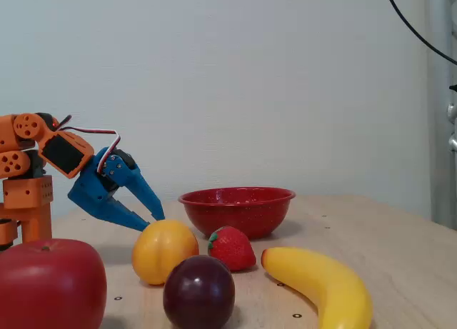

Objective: Put plum in the red bowl.

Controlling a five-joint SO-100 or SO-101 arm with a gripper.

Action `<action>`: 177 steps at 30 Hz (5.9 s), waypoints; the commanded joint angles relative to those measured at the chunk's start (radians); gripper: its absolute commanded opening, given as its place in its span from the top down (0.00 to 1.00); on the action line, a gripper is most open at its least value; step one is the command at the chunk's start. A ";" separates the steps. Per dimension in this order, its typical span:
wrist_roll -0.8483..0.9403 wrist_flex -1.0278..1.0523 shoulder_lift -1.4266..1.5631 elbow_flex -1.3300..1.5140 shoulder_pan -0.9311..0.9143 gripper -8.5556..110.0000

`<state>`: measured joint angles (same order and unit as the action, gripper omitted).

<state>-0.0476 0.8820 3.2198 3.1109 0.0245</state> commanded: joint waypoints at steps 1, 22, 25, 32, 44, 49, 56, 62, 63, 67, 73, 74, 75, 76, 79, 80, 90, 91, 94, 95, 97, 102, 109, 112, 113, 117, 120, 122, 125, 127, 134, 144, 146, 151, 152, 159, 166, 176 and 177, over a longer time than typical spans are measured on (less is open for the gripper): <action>0.008 -0.002 0.011 0.009 0.003 0.93; -0.041 -0.008 -0.149 -0.086 0.002 0.93; -0.055 0.002 -0.244 -0.173 0.002 0.93; -0.080 0.222 -0.439 -0.456 0.005 0.93; -0.259 0.503 -0.877 -1.034 0.092 0.93; -0.279 0.604 -1.039 -1.246 0.179 0.91; -0.388 0.808 -1.345 -1.606 0.287 0.92; -0.549 0.873 -1.548 -1.841 0.377 0.88; -0.566 0.882 -1.578 -1.868 0.393 0.88; -0.634 0.902 -1.681 -1.963 0.463 0.82; -0.772 0.931 -1.835 -2.100 0.589 0.68; -0.785 0.927 -1.856 -2.109 0.611 0.64; -0.799 0.927 -1.879 -2.125 0.629 0.60; -0.804 0.925 -1.904 -2.138 0.646 0.56; -0.804 0.923 -1.968 -2.177 0.676 0.49; -0.795 0.922 -1.987 -2.187 0.681 0.47; -0.730 0.877 -2.146 -2.269 0.678 0.42; -0.739 0.876 -2.160 -2.279 0.680 0.41; -0.769 0.845 -2.194 -2.293 0.684 0.40; -0.781 0.833 -2.203 -2.293 0.687 0.40; -0.807 0.827 -2.224 -2.307 0.692 0.40; -0.874 0.830 -2.267 -2.330 0.710 0.40; -0.904 0.807 -2.304 -2.333 0.716 0.40; -0.919 0.801 -2.319 -2.336 0.712 0.40; -0.925 0.801 -2.326 -2.338 0.712 0.40; -0.942 0.788 -2.349 -2.339 0.715 0.40; -0.951 0.769 -2.361 -2.335 0.719 0.40; -0.953 0.756 -2.370 -2.333 0.723 0.40; -0.956 0.747 -2.381 -2.332 0.723 0.40; -0.954 0.741 -2.385 -2.332 0.721 0.40; -0.940 0.724 -2.393 -2.324 0.718 0.40; -0.887 0.710 -2.404 -2.318 0.710 0.40; -0.877 0.704 -2.408 -2.316 0.707 0.41; -0.867 0.693 -2.414 -2.313 0.703 0.41; -0.868 0.693 -2.414 -2.313 0.703 0.41; -0.881 0.703 -2.416 -2.312 0.706 0.41; -0.897 0.718 -2.411 -2.310 0.703 0.42; -0.914 0.729 -2.405 -2.296 0.704 0.43; -0.916 0.729 -2.405 -2.295 0.704 0.43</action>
<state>-0.9388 1.5923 0.7609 0.8452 0.7087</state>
